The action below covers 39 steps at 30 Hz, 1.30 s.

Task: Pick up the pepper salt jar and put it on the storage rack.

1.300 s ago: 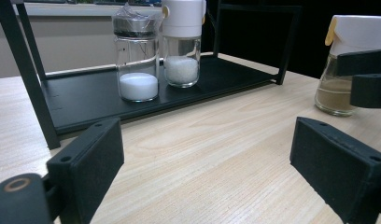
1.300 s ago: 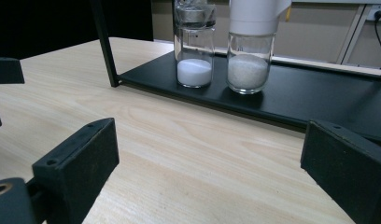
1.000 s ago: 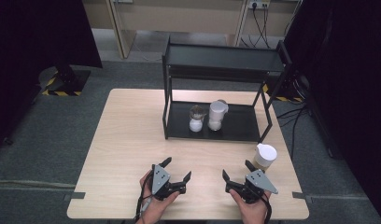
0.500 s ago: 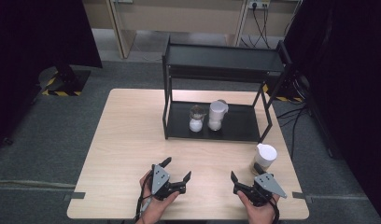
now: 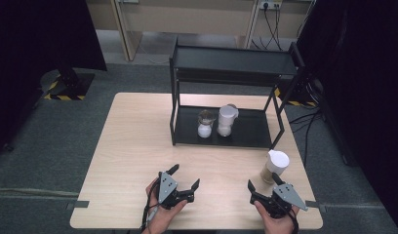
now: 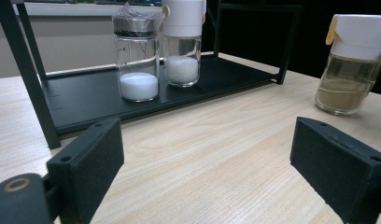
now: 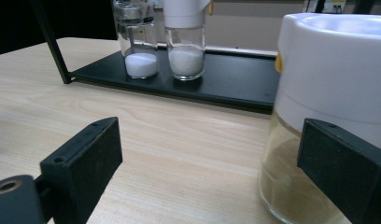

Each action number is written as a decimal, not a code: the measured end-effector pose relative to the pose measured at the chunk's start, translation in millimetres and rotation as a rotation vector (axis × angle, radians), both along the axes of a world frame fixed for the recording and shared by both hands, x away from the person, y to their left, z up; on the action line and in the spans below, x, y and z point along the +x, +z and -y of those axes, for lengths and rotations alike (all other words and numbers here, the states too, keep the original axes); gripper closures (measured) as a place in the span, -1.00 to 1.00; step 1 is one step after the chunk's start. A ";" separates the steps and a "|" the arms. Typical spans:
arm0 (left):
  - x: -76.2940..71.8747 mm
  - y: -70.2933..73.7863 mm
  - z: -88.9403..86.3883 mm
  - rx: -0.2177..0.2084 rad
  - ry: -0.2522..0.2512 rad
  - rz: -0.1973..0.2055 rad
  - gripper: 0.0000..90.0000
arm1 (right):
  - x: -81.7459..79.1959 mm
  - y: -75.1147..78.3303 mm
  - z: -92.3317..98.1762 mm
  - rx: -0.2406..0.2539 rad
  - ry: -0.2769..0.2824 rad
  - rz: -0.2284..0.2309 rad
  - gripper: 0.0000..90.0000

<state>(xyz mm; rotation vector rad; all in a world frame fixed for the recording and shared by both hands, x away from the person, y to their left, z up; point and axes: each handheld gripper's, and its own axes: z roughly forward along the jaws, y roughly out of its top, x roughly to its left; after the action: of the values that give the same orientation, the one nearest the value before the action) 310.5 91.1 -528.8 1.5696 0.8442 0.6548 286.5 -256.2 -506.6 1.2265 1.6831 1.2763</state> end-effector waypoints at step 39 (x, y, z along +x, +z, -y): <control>0.6 0.1 -0.4 -0.003 0.001 -0.005 -0.80 | 44.4 -9.1 37.7 -0.029 -0.133 0.002 -0.32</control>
<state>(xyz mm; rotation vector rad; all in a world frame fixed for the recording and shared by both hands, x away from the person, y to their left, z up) 311.1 91.5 -528.8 1.5691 0.8493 0.6504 330.9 -293.9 -515.7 1.2970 1.5851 1.1685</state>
